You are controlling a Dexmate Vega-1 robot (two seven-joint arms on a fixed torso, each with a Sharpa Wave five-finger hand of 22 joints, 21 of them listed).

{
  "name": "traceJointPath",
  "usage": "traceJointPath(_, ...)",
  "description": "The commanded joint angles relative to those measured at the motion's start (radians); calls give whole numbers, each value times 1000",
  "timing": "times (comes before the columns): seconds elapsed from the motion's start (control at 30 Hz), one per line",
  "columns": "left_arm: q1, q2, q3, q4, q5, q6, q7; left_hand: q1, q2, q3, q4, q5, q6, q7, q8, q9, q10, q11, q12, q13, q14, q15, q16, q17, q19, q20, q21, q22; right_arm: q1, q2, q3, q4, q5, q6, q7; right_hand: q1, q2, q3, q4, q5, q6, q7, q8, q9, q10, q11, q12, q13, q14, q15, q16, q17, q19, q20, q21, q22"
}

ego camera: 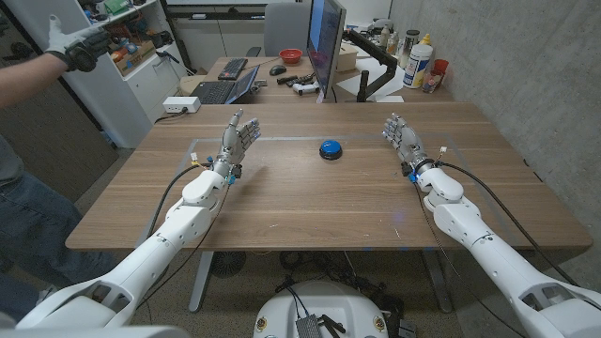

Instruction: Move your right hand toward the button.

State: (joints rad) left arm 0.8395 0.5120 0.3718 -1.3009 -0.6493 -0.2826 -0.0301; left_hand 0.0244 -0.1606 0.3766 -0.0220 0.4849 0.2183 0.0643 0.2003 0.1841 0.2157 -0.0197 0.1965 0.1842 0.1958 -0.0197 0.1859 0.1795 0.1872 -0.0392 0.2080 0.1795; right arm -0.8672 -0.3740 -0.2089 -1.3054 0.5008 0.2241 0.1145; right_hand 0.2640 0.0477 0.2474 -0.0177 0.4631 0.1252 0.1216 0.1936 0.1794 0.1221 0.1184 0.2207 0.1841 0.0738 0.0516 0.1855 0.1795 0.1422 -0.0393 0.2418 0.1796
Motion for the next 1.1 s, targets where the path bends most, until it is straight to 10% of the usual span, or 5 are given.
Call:
traceJointPath(0.03, -3, 0, 0, -8, -15, 19, 3, -1, -9, 3, -1, 8, 11, -2, 5, 6, 10, 0, 6, 5, 10, 0, 7, 2, 10, -32, 6, 2, -15, 346, 386, -26, -383, -118, 233, 9, -1, 4, -2, 4, 7, 1, 7, 4, 6, 7, 4, 2, 11, -5, 5, 1, 13, -27, 4, 3)
traceJointPath(0.43, -13, -3, 11, 16, 8, 7, 9, 0, -7, -4, -2, 13, 13, -2, 5, 6, 10, 0, 6, 5, 10, 0, 6, 2, 9, -29, 4, 2, 30, 520, 579, -26, -588, -113, 380, 11, -1, 0, -6, 4, 9, -1, 7, 5, 9, 6, 4, 2, 13, -4, 5, 1, 16, -26, 2, 3)
traceJointPath(1.1, -20, -4, 20, 27, 24, 6, 11, 5, -2, -13, -5, 20, 21, 0, 6, 6, 13, -2, 6, 5, 10, 0, 6, 2, 7, -24, 2, 2, 49, 583, 648, -43, -679, -105, 433, 15, 4, -4, -11, 4, 10, -9, 5, 5, 11, 7, 2, 2, 14, 0, 4, 2, 16, -20, -3, 3)
